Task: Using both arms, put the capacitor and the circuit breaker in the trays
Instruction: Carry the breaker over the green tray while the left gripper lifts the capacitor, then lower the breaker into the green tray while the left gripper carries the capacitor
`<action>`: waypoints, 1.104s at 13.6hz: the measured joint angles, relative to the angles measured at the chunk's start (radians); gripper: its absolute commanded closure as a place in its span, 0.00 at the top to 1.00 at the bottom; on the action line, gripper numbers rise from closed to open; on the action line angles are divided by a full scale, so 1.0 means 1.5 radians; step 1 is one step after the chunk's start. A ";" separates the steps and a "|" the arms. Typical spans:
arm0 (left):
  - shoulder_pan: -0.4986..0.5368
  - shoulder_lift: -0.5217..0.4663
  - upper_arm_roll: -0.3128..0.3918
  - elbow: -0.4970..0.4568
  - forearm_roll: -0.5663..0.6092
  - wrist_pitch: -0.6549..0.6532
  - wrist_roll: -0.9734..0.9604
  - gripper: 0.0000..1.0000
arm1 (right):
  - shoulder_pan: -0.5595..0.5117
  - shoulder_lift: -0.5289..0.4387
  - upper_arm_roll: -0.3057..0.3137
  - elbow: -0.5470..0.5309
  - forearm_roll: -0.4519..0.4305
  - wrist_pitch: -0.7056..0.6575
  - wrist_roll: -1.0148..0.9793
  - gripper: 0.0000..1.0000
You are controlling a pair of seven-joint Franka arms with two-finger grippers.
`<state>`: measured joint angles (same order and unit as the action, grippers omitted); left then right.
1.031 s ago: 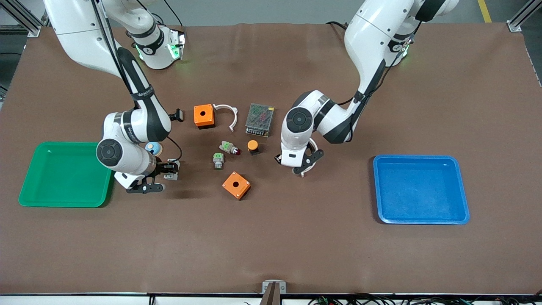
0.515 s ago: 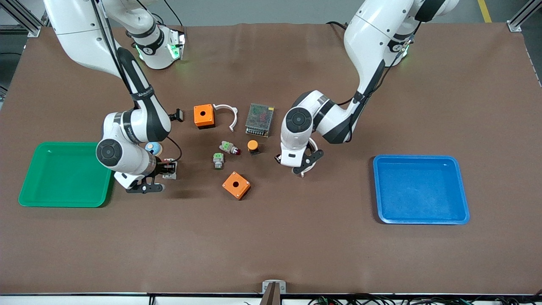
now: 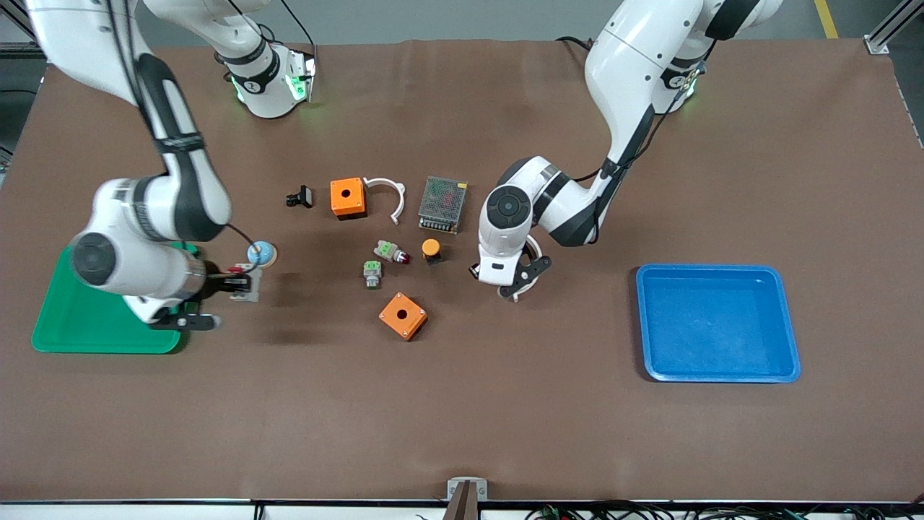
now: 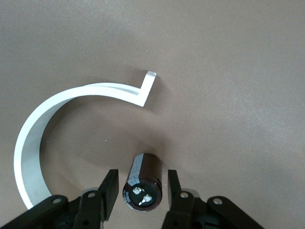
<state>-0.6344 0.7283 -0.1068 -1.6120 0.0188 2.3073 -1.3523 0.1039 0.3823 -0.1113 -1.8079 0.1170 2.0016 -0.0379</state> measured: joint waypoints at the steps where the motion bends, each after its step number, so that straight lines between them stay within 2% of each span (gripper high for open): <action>1: 0.000 0.002 0.000 0.000 0.000 0.005 0.000 0.38 | -0.034 -0.002 -0.002 0.013 0.000 -0.014 -0.029 0.19; 4: 0.000 0.006 0.000 0.000 0.000 0.014 0.000 0.07 | -0.146 0.002 -0.004 0.031 -0.024 -0.014 -0.131 0.19; 5: 0.000 0.006 0.000 0.000 0.000 0.016 0.000 0.02 | -0.178 0.010 -0.004 0.040 -0.038 -0.014 -0.147 0.19; 8: 0.004 0.003 0.003 0.006 0.000 0.019 0.000 0.00 | -0.236 0.052 -0.004 0.064 -0.052 0.003 -0.180 0.19; 11: 0.032 -0.033 0.007 0.015 0.000 0.007 0.053 0.01 | -0.261 0.094 -0.004 0.067 -0.053 0.053 -0.203 0.20; 15: 0.125 -0.115 0.010 0.018 0.000 -0.102 0.217 0.01 | -0.271 0.128 -0.004 0.069 -0.054 0.077 -0.220 0.21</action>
<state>-0.4466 0.5558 -0.0915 -1.5849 0.0194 2.1541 -1.0266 -0.3022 0.5743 -0.1168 -1.7049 0.0367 2.1173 -0.3676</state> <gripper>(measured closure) 0.656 0.599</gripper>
